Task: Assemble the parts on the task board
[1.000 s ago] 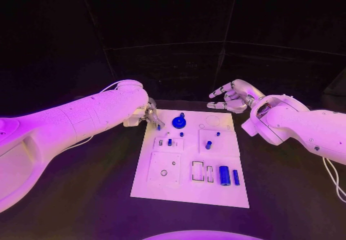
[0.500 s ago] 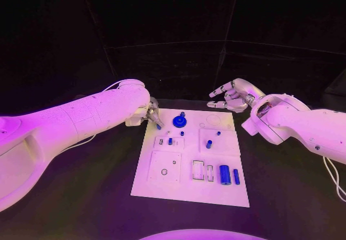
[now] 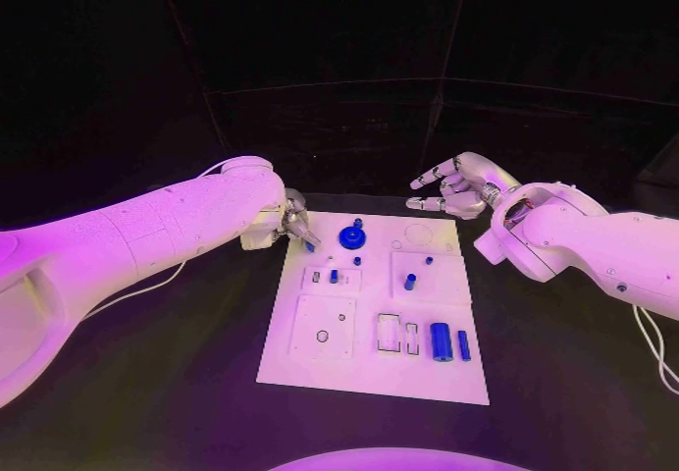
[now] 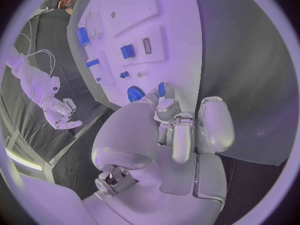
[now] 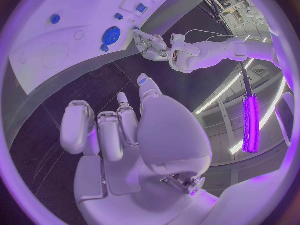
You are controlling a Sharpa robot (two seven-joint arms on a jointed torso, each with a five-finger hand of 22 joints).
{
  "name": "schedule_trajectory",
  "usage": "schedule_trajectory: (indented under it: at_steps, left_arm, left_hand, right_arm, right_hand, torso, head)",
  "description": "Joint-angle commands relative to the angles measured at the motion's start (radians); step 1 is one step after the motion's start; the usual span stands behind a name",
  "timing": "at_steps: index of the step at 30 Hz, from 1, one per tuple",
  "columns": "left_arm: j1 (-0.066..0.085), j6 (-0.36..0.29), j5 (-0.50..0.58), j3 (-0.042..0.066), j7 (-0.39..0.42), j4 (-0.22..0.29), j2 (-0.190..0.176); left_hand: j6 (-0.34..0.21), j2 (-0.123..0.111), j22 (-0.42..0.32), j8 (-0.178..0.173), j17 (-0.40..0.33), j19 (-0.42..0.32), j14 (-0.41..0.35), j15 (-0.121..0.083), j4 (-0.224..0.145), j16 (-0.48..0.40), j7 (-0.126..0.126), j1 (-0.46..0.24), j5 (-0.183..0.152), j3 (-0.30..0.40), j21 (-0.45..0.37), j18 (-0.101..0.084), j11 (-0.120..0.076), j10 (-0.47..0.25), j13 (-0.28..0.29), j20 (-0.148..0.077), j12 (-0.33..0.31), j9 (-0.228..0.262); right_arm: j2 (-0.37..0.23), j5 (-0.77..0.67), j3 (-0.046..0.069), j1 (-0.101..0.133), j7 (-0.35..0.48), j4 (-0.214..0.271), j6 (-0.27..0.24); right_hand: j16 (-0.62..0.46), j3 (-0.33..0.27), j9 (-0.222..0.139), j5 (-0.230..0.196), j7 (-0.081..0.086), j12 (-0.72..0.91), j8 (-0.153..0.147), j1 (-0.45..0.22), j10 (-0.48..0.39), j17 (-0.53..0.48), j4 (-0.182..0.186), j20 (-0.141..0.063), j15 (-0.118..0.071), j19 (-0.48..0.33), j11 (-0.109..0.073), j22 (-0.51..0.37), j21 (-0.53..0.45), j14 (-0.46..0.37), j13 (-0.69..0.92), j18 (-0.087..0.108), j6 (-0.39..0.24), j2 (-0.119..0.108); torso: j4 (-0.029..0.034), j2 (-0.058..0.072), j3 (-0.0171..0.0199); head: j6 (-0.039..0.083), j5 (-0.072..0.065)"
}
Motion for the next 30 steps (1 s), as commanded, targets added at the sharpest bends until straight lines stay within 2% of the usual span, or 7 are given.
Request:
schedule_trajectory:
  at_steps: [1,3,4,8,18,25,30]
  left_arm:
    - [0.004,-0.058,0.064,0.001,0.008,0.039,-0.024]
    - [0.005,-0.072,0.071,0.001,0.007,0.068,-0.044]
    - [0.005,-0.083,0.074,0.001,0.007,0.093,-0.060]
    - [0.006,-0.111,0.078,0.002,0.008,0.160,-0.104]
    - [0.002,-0.176,0.017,0.000,0.013,0.277,-0.179]
    - [-0.023,-0.207,-0.065,-0.001,0.016,0.352,-0.211]
    - [-0.038,-0.219,-0.101,-0.001,0.015,0.371,-0.214]
  left_hand:
    - [-0.006,-0.017,0.002,0.009,0.263,0.011,0.103,-0.003,-0.116,0.006,-0.004,-0.029,0.006,0.147,-0.001,0.010,-0.002,0.013,0.000,-0.006,-0.003,0.035]
    - [-0.006,-0.017,0.002,0.009,0.263,0.011,0.103,-0.003,-0.116,0.006,-0.004,-0.029,0.006,0.148,-0.001,0.010,-0.002,0.013,0.000,-0.006,-0.003,0.035]
    - [-0.005,-0.027,0.003,0.014,0.263,0.011,0.103,-0.003,-0.120,0.006,-0.004,-0.045,0.006,0.175,0.000,0.010,-0.004,0.015,0.001,-0.006,-0.002,0.039]
    - [-0.004,-0.039,0.009,0.021,0.263,0.013,0.103,-0.005,-0.125,0.006,-0.006,-0.061,0.005,0.203,0.003,0.009,-0.005,0.022,0.009,-0.007,0.005,0.045]
    - [-0.005,-0.058,0.015,0.031,0.263,0.015,0.103,-0.006,-0.134,0.006,-0.008,-0.084,0.005,0.247,0.007,0.008,-0.006,0.025,0.009,-0.008,0.005,0.053]
    - [-0.004,-0.069,0.018,0.037,0.263,0.017,0.103,-0.006,-0.140,0.006,-0.009,-0.095,0.005,0.272,0.008,0.007,-0.007,0.027,0.008,-0.009,0.005,0.058]
    - [-0.004,-0.072,0.019,0.038,0.263,0.017,0.103,-0.007,-0.141,0.006,-0.009,-0.098,0.005,0.278,0.009,0.007,-0.007,0.027,0.008,-0.009,0.005,0.059]
  right_arm:
    - [0.000,-0.001,0.001,0.002,0.006,-0.001,0.004]
    - [0.000,-0.001,0.001,0.002,0.005,-0.003,0.004]
    - [0.000,-0.001,0.001,0.002,0.006,-0.004,0.005]
    - [0.001,-0.001,0.000,0.002,0.006,-0.008,0.006]
    - [0.002,-0.001,0.000,0.002,0.006,-0.012,0.010]
    - [0.004,-0.001,0.000,0.002,0.008,-0.015,0.013]
    - [0.005,-0.001,0.000,0.002,0.008,-0.016,0.014]
  right_hand:
    - [-0.006,-0.003,-0.001,-0.001,-0.002,-0.003,0.007,-0.003,-0.008,0.084,-0.002,0.001,-0.005,-0.006,-0.001,-0.001,-0.006,0.068,0.043,0.003,0.006,0.009]
    - [-0.006,-0.003,-0.001,-0.001,-0.002,-0.003,0.007,-0.003,-0.008,0.084,-0.002,0.001,-0.005,-0.006,-0.001,-0.001,-0.006,0.068,0.043,0.003,0.006,0.009]
    - [-0.006,-0.003,-0.001,-0.001,-0.002,-0.003,0.007,-0.003,-0.008,0.084,-0.002,0.001,-0.005,-0.006,-0.001,-0.001,-0.006,0.068,0.043,0.003,0.006,0.009]
    - [-0.006,-0.003,-0.001,-0.001,-0.002,-0.003,0.007,-0.003,-0.008,0.084,-0.002,0.001,-0.005,-0.006,-0.001,-0.001,-0.006,0.068,0.043,0.003,0.006,0.009]
    - [-0.006,-0.003,-0.001,-0.001,-0.002,-0.004,0.007,-0.003,-0.009,0.084,-0.002,0.001,-0.005,-0.006,-0.001,-0.002,-0.006,0.068,0.043,0.003,0.006,0.009]
    - [-0.007,-0.004,-0.001,-0.001,-0.003,-0.005,0.008,-0.003,-0.009,0.083,-0.003,0.000,-0.005,-0.007,-0.001,-0.004,-0.007,0.068,0.041,0.004,0.006,0.010]
    - [-0.007,-0.004,-0.001,-0.001,-0.003,-0.005,0.008,-0.003,-0.009,0.083,-0.003,0.000,-0.005,-0.007,-0.001,-0.004,-0.007,0.068,0.041,0.004,0.006,0.010]
  torso:
    - [0.0035,-0.002,0.0014]
    - [0.0038,-0.003,0.0018]
    - [0.0055,-0.004,0.0022]
    - [0.0087,-0.006,0.0023]
    - [0.0075,-0.005,0.0020]
    - [0.0063,-0.005,0.0006]
    - [0.0048,-0.005,0.0032]
  head:
    - [-0.001,0.000]
    - [-0.002,0.000]
    - [-0.002,0.000]
    - [-0.004,-0.005]
    - [-0.004,-0.001]
    - [0.002,-0.005]
    - [0.001,0.000]
